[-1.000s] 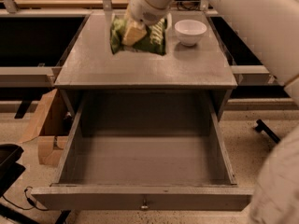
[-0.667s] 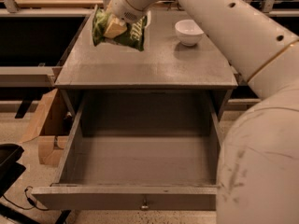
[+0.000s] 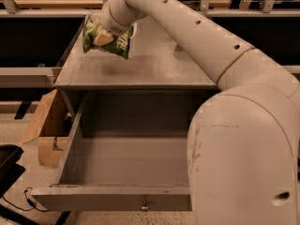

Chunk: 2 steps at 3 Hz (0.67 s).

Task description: Pick green jalapeno chip bag from top drawer and place on counter

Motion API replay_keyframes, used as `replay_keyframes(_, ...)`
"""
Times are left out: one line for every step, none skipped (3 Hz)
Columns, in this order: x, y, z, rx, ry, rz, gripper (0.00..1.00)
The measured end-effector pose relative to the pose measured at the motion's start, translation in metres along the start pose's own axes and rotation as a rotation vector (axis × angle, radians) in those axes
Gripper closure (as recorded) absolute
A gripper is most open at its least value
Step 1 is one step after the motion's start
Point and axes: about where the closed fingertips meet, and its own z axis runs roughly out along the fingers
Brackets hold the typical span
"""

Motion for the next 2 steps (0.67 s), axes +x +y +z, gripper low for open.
replay_keyframes(0.0000, 0.0000, 0.0000, 0.000, 0.000, 0.000, 0.59)
replay_keyframes(0.0000, 0.0000, 0.0000, 0.000, 0.000, 0.000, 0.36)
